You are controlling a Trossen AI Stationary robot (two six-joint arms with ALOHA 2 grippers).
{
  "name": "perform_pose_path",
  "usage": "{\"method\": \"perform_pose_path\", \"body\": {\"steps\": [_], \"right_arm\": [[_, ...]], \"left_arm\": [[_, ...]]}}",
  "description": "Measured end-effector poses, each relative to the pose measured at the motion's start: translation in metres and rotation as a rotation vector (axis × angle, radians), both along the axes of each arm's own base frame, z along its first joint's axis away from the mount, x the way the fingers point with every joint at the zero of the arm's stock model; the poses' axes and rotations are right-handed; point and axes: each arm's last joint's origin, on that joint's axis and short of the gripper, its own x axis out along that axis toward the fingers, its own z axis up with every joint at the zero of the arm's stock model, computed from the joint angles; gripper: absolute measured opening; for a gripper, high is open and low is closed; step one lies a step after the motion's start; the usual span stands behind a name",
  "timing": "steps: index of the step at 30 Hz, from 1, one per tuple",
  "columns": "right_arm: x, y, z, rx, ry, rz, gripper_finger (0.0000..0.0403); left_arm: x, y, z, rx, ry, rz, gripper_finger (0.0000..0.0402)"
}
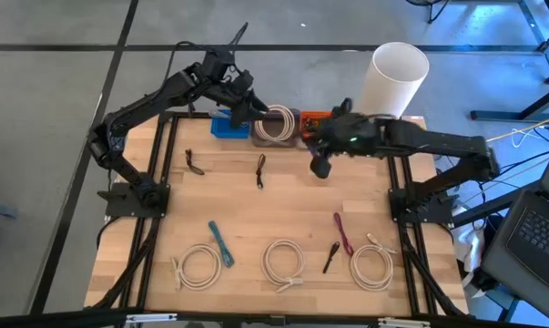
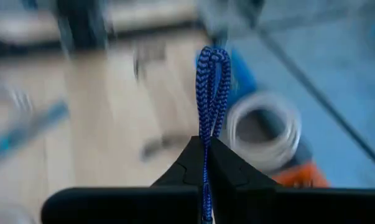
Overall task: Pick & Place USB Port
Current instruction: Put the purple charger cable into the blue bin
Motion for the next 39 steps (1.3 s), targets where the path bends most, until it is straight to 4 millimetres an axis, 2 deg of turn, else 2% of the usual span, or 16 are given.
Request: {"method": "perform_pose_path", "body": {"steps": [5, 8, 14, 20, 29, 36, 39], "right_arm": [[-0.001, 0.001, 0.037, -0.068, -0.232, 0.031, 0.0001], [0.000, 0.001, 0.044, -0.102, -0.255, 0.043, 0.0001], [0.004, 0.001, 0.048, -0.130, -0.303, 0.053, 0.0001], [0.008, 0.001, 0.052, -0.158, -0.348, 0.062, 0.0000], [0.009, 0.001, 0.057, -0.179, -0.395, 0.067, 0.0000], [0.016, 0.001, 0.053, -0.172, -0.397, 0.091, 0.0000], [0.019, 0.001, 0.053, -0.190, -0.397, 0.097, 0.0000]], "left_arm": [[0.020, -0.015, 0.011, 0.067, -0.114, -0.058, 0.0180], [0.031, -0.025, 0.020, 0.105, -0.201, -0.089, 0.0180], [0.045, -0.045, 0.034, 0.166, -0.339, -0.147, 0.0180], [0.053, -0.060, 0.038, 0.190, -0.378, -0.166, 0.0180], [0.054, -0.063, 0.038, 0.191, -0.379, -0.167, 0.0180], [0.055, -0.062, 0.041, 0.207, -0.400, -0.154, 0.0180], [0.055, -0.062, 0.041, 0.213, -0.396, -0.131, 0.0164]]}}
